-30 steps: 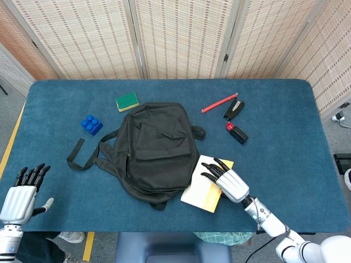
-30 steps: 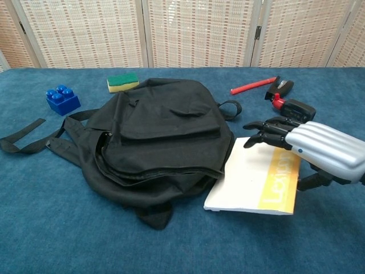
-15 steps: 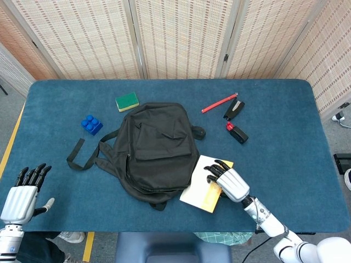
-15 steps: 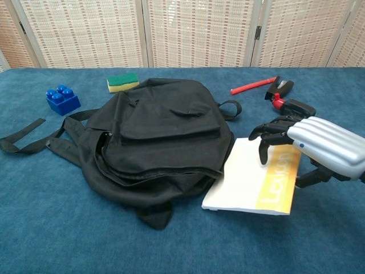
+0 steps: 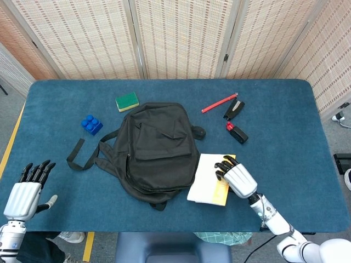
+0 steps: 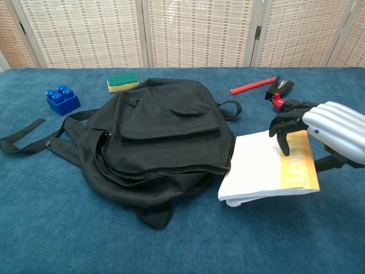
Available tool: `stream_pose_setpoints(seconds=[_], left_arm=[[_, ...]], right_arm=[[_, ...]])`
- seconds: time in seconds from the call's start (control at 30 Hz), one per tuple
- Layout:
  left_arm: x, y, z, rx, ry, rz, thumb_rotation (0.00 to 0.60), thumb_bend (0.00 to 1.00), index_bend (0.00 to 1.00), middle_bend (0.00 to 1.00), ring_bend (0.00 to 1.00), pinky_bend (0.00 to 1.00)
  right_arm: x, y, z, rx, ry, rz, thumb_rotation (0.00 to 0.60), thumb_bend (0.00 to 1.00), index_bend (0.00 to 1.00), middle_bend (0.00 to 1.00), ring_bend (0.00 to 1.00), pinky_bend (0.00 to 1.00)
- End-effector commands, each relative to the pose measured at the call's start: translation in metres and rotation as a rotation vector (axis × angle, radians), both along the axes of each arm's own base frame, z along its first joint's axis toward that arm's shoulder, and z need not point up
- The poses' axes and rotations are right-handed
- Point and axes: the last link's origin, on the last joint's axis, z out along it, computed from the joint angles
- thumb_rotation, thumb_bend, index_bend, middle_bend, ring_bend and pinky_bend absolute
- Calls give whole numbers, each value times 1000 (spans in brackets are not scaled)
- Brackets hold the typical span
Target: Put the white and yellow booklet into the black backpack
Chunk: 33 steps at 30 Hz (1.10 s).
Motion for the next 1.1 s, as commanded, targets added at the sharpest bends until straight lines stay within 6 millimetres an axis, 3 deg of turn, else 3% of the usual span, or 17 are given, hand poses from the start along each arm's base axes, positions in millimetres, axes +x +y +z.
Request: stream_pose_setpoints(seconds=[0.03,0.37,0.6,0.8,1.1], left_arm=[[5,7,1,-11,5,-29,600,318,123,90,137,11],[28,40,-4,-80,5,-143,600,319,136,90,138,16],[53,65,-17,-183,5,-237,600,318,163,90,140,29],[90,83,-40,-295,19,-369,600,318,179,90,141,35],[132,97,-91,-464,10,-460,600,318,190,90,141,32]], right_arm=[[-5,-4,12,-44,3,-5,600,397,741,411,420,247],[-4,-12,63,-255,-2,52,600,419,782,443,455,268],[12,-18,107,-411,1,124,600,420,783,443,451,269],[26,-18,138,-500,20,139,600,420,782,443,458,274],[25,-12,155,-544,33,109,600,419,783,443,460,276]])
